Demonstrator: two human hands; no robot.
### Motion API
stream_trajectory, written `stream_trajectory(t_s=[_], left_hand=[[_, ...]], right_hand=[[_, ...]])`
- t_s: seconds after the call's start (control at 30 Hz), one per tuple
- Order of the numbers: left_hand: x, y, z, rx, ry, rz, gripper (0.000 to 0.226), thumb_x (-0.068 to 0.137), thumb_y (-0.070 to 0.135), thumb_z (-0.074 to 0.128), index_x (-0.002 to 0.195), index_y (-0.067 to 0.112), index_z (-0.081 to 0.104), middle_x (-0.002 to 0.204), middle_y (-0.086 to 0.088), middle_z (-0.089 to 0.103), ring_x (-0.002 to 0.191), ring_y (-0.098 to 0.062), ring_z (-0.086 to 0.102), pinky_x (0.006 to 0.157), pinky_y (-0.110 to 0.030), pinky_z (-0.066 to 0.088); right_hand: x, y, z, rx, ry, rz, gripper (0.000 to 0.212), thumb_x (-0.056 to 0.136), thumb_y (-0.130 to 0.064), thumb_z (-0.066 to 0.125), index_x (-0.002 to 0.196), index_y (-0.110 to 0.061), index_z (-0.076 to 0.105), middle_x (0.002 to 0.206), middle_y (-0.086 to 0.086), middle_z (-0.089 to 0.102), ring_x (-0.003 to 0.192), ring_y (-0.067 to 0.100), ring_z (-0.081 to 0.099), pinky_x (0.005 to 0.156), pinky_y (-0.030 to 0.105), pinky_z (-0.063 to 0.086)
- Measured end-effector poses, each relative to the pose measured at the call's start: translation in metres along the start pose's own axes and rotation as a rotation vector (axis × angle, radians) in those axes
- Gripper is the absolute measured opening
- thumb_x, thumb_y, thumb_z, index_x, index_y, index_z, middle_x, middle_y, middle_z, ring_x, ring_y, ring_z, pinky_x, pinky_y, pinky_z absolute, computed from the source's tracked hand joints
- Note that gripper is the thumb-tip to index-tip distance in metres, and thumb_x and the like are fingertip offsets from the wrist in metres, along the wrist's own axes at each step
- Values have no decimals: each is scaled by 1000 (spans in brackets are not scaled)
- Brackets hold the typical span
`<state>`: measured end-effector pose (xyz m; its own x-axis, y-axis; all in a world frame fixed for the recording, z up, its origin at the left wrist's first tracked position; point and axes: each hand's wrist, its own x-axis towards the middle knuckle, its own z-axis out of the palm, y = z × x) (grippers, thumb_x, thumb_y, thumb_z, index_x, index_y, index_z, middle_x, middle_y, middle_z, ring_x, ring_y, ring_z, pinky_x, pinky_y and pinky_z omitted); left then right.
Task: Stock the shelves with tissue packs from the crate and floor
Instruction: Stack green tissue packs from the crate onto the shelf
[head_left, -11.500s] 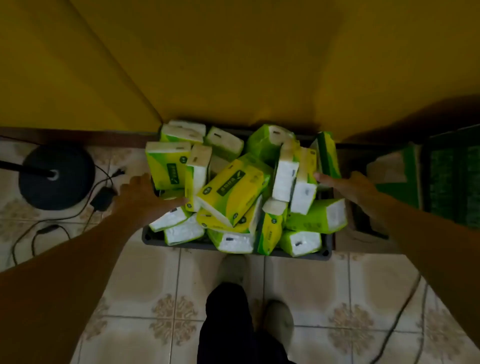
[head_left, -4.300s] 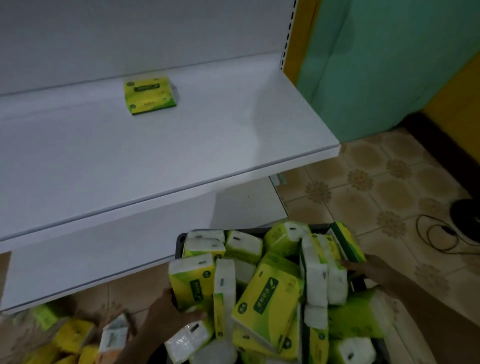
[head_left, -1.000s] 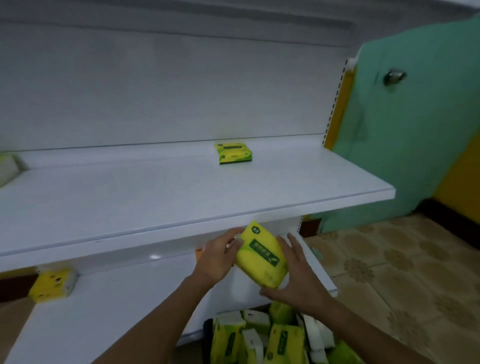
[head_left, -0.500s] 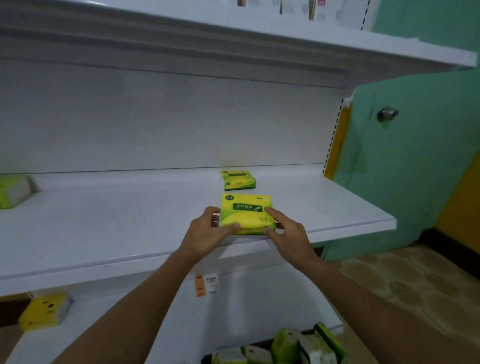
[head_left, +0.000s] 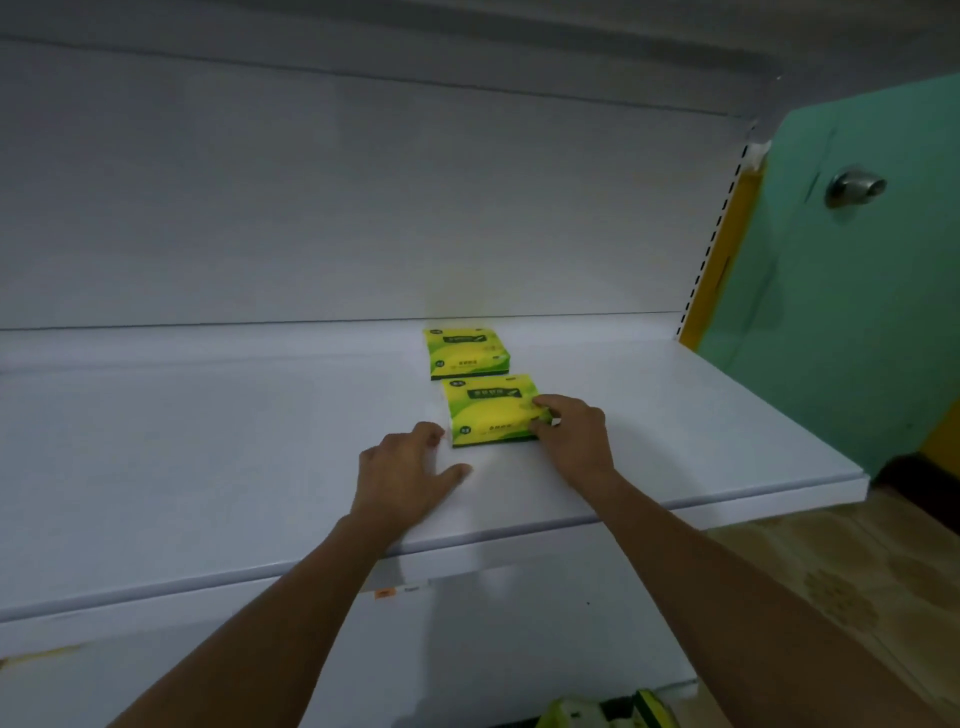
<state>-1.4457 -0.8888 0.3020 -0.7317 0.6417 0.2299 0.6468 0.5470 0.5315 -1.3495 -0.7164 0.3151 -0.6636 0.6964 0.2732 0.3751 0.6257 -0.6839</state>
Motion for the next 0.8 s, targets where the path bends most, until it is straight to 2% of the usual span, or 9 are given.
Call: stream_trajectory(t_s=[0.1, 0.17, 0.3, 0.37, 0.53, 0.6, 0.67, 0.7, 0.8], left_hand=[[5, -2, 0, 26, -21, 18, 56, 78, 60, 54, 126, 30, 50, 122, 7, 61, 118, -18, 51, 100, -34, 37], [6, -1, -2, 72, -33, 33, 69, 68, 67, 41, 126, 31, 52, 122, 6, 61, 119, -18, 50, 100, -33, 37], [-4, -4, -6, 123, -62, 110, 83, 56, 73, 22, 118, 33, 59, 124, 11, 60, 119, -14, 49, 101, -30, 35], [-10, -7, -9, 144, -68, 133, 83, 56, 73, 21, 117, 33, 60, 126, 13, 59, 119, -13, 48, 102, -30, 35], [-31, -11, -8, 232, -178, 163, 92, 60, 74, 11, 135, 30, 43, 146, 6, 38, 136, -14, 30, 113, -34, 23], [-39, -8, -3, 274, -208, 136, 80, 75, 70, 17, 141, 28, 32, 153, 4, 25, 141, -14, 18, 116, -37, 14], [-48, -2, 1, 319, -190, 130, 58, 93, 55, 27, 144, 26, 26, 155, 3, 19, 143, -15, 12, 116, -38, 9], [-53, 0, 3, 327, -165, 127, 55, 95, 51, 25, 144, 26, 26, 155, 3, 19, 143, -16, 12, 116, -37, 8], [-77, 7, 6, 294, -109, 76, 72, 81, 58, 14, 143, 24, 29, 154, 1, 22, 143, -18, 14, 115, -36, 7]], right_hand=[[16, 2, 8, 26, 30, 25, 32, 83, -5, 63, 115, -4, 65, 119, 17, 62, 110, 32, 57, 101, 36, 40], [23, 2, 13, 35, 45, 19, 30, 82, -4, 63, 112, -2, 66, 116, 18, 64, 107, 34, 58, 100, 35, 41], [32, -3, 19, 56, 67, 76, 26, 82, -9, 68, 104, 3, 67, 107, 21, 66, 102, 35, 60, 92, 36, 44], [34, -7, 21, 84, 65, 125, 26, 82, -10, 67, 103, 4, 66, 103, 23, 67, 101, 34, 60, 86, 32, 44], [27, -13, 25, 92, 42, 84, 46, 84, -1, 55, 129, -9, 50, 100, 23, 66, 101, 34, 59, 80, 31, 45], [18, -11, 21, 84, 35, 53, 45, 85, -2, 53, 129, -11, 51, 107, 21, 64, 103, 33, 58, 83, 31, 44], [4, -6, 15, 89, 28, 40, 44, 84, -3, 55, 127, -10, 53, 110, 18, 62, 103, 30, 58, 87, 30, 43], [-6, -2, 12, 91, 20, 27, 42, 83, -4, 58, 125, -9, 54, 108, 17, 63, 100, 28, 59, 88, 29, 42], [-41, 3, 1, 155, -21, -16, 35, 81, -5, 61, 116, -8, 60, 92, 7, 63, 82, 18, 58, 76, 15, 42]])
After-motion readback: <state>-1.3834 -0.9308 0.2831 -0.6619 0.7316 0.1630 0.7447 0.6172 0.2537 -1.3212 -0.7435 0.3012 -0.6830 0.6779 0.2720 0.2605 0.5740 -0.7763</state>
